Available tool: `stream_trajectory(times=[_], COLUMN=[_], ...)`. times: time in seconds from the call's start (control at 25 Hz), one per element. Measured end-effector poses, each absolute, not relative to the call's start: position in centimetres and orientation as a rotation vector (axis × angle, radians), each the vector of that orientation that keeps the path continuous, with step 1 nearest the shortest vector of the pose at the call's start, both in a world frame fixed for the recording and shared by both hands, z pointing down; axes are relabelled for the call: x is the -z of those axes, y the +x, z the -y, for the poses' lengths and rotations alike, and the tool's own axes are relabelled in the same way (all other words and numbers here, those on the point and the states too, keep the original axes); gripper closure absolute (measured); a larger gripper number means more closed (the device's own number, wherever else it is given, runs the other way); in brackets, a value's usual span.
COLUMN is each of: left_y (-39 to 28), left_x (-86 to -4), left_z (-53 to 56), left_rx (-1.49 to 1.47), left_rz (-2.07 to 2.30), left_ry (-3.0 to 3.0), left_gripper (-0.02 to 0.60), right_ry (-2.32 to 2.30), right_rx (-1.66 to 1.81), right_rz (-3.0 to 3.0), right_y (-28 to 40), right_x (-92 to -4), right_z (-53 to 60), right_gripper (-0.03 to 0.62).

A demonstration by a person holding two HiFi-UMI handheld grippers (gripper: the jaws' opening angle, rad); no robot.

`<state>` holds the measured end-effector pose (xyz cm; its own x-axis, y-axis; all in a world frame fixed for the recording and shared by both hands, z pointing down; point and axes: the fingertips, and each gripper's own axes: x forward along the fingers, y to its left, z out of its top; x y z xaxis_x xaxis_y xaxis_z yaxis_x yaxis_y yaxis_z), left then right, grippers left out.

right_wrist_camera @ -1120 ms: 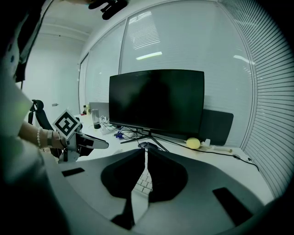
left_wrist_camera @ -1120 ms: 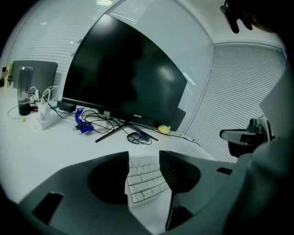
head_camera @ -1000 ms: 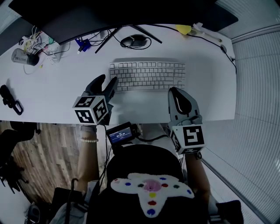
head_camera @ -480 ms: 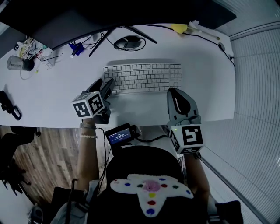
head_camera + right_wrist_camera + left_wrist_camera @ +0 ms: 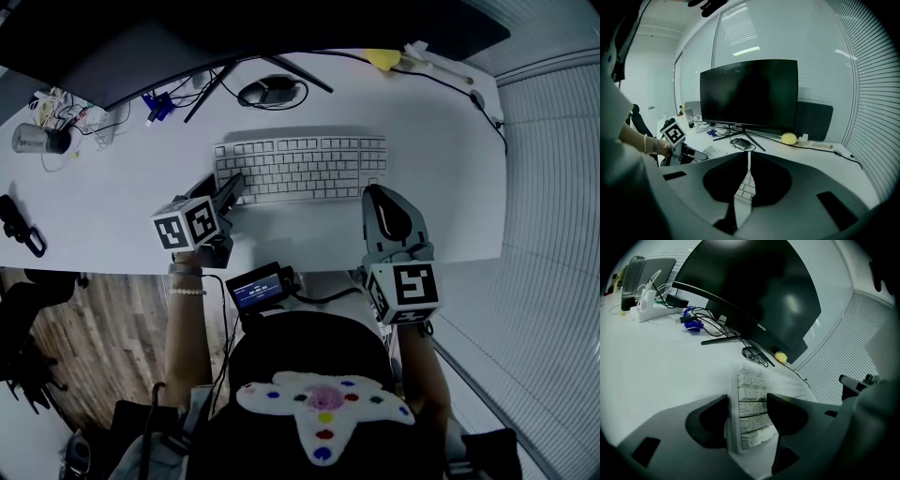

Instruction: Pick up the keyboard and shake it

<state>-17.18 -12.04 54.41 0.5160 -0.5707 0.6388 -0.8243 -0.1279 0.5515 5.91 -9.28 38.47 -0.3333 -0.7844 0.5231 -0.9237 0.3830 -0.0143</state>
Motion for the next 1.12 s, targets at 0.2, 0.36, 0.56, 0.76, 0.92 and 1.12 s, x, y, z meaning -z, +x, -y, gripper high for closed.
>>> stream_trajectory(times=[0.2,0.36,0.56,0.76,0.92,1.12], left_y=[-17.4,-17.6,-17.7,-17.9,-18.0,-18.0], left_x=[-54.3,-54.1,-53.8,-52.9,-51.8,-50.6], left_z=[12.1,12.1,11.9,11.6,11.7,11.8], left_rx=[-0.333,-0.343,-0.375,-0.361,-0.360,-0.376], left_rz=[1.156,1.169,1.188,1.199,1.218,1.253], left_ry=[1.802,1.791,1.788,1.774,1.787,1.803], left_gripper=[0.314,0.314,0.331,0.348,0.354,0.359], right_ry=[1.423,1.472,1.451,1.379,1.325,1.288], right_rx=[-0.428,-0.474,-0.544,-0.623,-0.688,-0.831], right_rz=[2.169,2.120,2.103,2.114,2.102,2.111], right_y=[7.1,8.6,10.2,11.0,11.9,12.8], right_x=[-39.7,-40.7,-42.9,-45.5,-48.1,-51.3], right_z=[9.3,9.6,10.0,10.5,11.2,12.5], right_gripper=[0.551,0.550,0.548,0.405,0.350,0.313])
